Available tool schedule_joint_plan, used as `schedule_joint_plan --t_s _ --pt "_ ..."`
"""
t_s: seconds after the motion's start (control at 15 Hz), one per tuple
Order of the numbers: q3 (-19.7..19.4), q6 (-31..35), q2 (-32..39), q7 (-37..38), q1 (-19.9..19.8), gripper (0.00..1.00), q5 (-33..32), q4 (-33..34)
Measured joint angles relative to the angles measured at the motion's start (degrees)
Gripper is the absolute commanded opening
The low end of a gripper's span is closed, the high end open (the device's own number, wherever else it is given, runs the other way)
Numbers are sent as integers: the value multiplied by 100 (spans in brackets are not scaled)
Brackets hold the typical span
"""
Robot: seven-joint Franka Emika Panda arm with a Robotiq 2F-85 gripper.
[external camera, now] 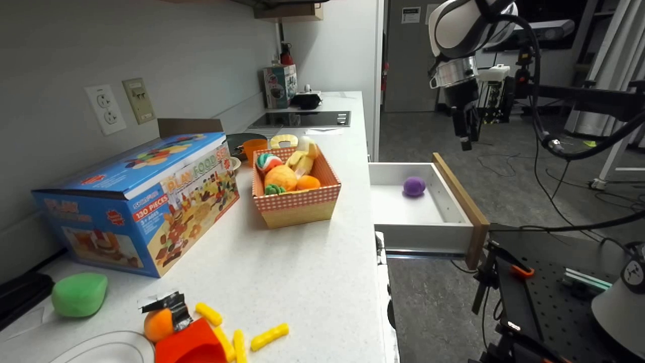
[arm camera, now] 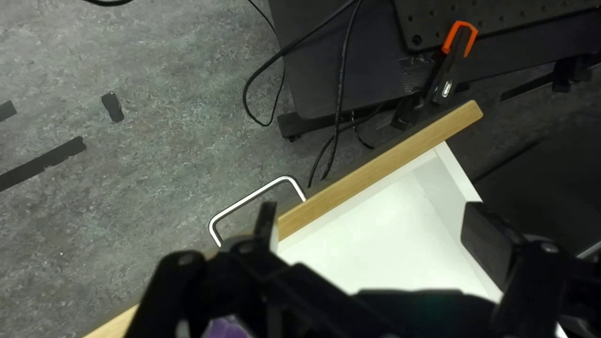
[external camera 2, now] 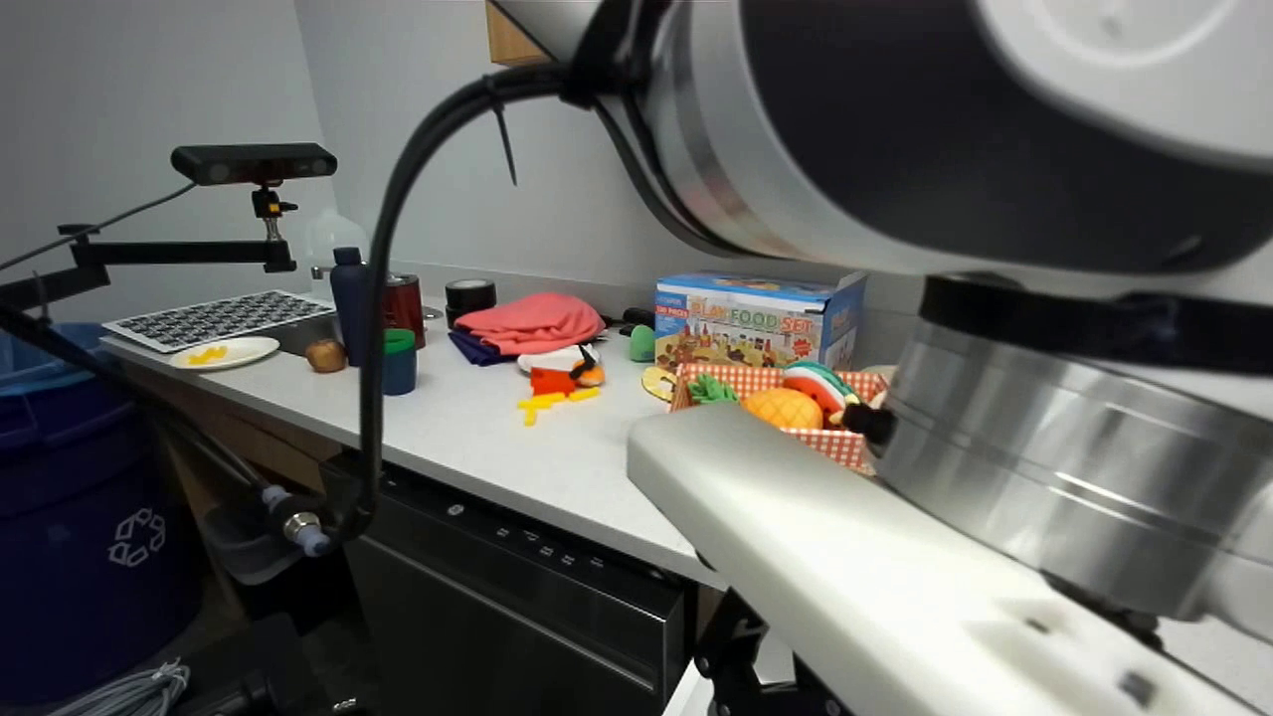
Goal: Close the open drawer
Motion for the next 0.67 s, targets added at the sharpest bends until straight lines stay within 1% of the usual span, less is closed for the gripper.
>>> schedule_joint_plan --t_s 0.2,0.67 --pt "7 37 358 -20 -10 100 82 229" --pt "60 37 444 -42 -64 100 82 244"
